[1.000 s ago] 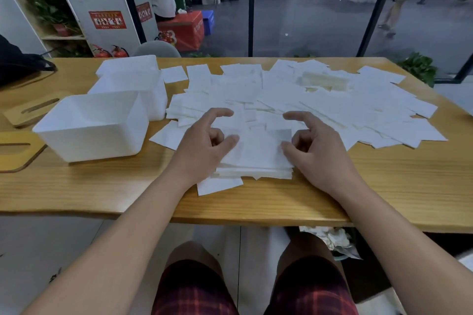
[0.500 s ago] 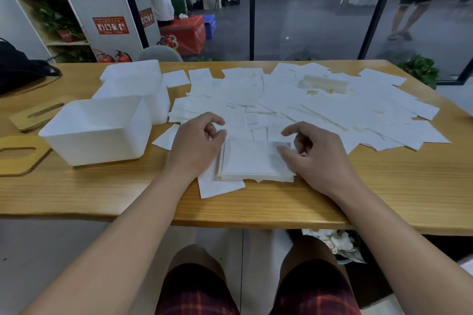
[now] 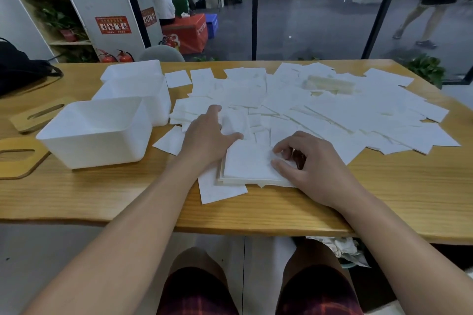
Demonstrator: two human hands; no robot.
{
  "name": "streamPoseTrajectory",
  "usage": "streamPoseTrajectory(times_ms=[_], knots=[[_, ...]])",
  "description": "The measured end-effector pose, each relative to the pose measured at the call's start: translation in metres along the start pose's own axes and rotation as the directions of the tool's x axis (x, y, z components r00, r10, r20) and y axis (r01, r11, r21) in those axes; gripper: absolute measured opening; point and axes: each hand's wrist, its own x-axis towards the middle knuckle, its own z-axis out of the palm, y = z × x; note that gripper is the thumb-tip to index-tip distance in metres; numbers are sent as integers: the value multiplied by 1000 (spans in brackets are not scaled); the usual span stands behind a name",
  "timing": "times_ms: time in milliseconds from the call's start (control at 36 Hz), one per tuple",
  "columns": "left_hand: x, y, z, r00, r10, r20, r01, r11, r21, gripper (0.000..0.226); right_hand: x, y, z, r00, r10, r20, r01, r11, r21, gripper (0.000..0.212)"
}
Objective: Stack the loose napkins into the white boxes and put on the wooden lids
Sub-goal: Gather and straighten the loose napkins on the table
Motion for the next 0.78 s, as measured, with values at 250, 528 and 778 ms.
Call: streamPoseTrajectory(times_ms=[250,528,778], knots=[[-4,1,-1,995,14,-100,13,966,259,37,0,3,2,1000,-1,10,1,1000,-4,14],[-4,-4,2,994,48,-99,-48,999,5,10,-1,1,2,1000,18,11,-17,1000,-15,14],[-9,2,-7,961,96,-259,-205,876,-436,10,3,-11,-5,986,68,-154,-58,996,68,22]])
